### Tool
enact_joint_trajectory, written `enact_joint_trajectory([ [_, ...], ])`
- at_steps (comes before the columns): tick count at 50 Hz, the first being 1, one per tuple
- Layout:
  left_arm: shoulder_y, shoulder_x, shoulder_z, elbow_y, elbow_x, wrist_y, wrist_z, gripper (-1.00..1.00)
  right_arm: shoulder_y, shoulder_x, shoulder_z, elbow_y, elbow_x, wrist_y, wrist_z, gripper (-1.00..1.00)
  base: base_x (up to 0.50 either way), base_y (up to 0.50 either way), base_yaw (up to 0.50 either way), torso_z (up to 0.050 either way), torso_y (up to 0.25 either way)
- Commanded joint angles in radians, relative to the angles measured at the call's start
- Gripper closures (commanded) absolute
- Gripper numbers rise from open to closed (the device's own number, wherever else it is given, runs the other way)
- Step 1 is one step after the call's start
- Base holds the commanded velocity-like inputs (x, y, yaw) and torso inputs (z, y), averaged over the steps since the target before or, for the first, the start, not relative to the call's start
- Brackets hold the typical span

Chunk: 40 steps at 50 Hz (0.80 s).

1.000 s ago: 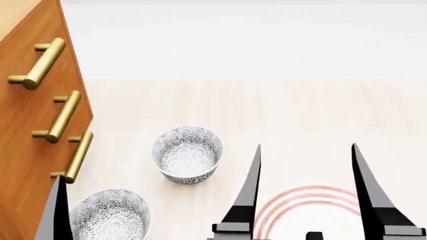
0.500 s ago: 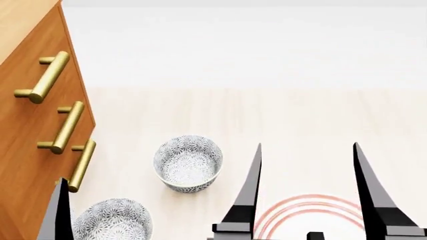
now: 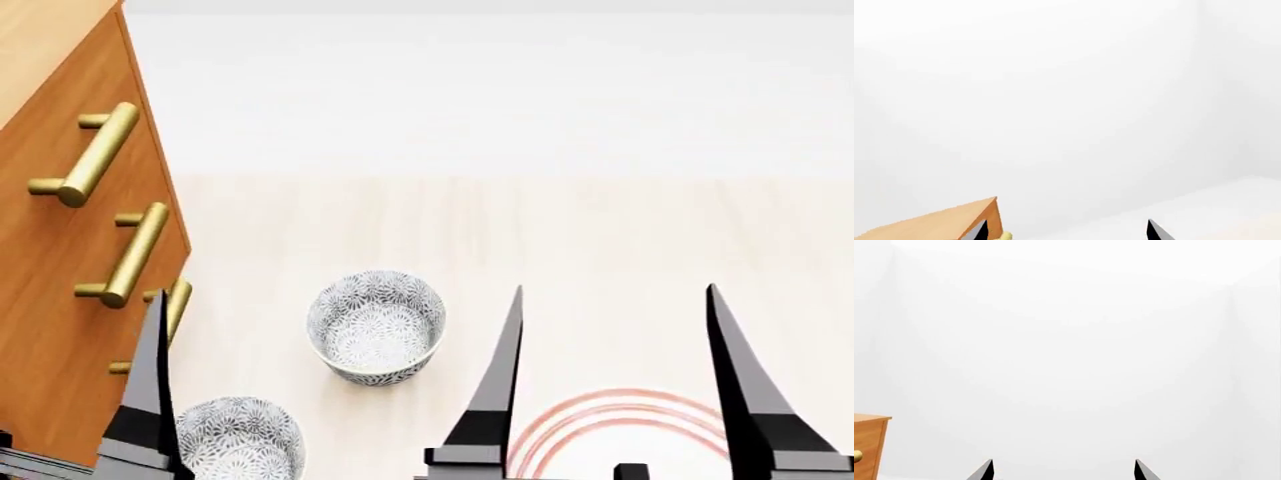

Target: Open the top drawer of the cabinet.

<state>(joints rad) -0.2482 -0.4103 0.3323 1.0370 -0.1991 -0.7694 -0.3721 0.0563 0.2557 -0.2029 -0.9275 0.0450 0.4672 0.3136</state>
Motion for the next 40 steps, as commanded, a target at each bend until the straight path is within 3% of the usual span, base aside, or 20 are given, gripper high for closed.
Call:
enact_joint_trajectory([
  [1,-0.247,-0.087,0.207,-0.010,0.074,-0.196,-0.070,-1.00,0.000,0.009,0.009,-0.020,0.012,0.012,0.008,-1.00,0.00,0.00,0.00,0.000,0.000],
  [19,-0.533,-0.146,0.423,-0.127,0.205,-0.379,-0.051,-1.00,0.005,0.018,0.001,-0.015,0.020,0.012,0.019,-1.00,0.00,0.00,0.00,0.000,0.000],
  [22,-0.530,-0.126,0.371,-0.163,0.154,-0.358,-0.010,-1.00,0.002,0.020,0.003,-0.012,0.023,0.005,0.021,-1.00,0.00,0.00,0.00,0.000,0.000],
  [40,-0.702,-0.171,0.625,-0.413,0.261,-0.390,0.035,-1.00,0.001,0.029,0.010,-0.025,0.039,0.012,0.036,-1.00,0.00,0.00,0.00,0.000,0.000],
])
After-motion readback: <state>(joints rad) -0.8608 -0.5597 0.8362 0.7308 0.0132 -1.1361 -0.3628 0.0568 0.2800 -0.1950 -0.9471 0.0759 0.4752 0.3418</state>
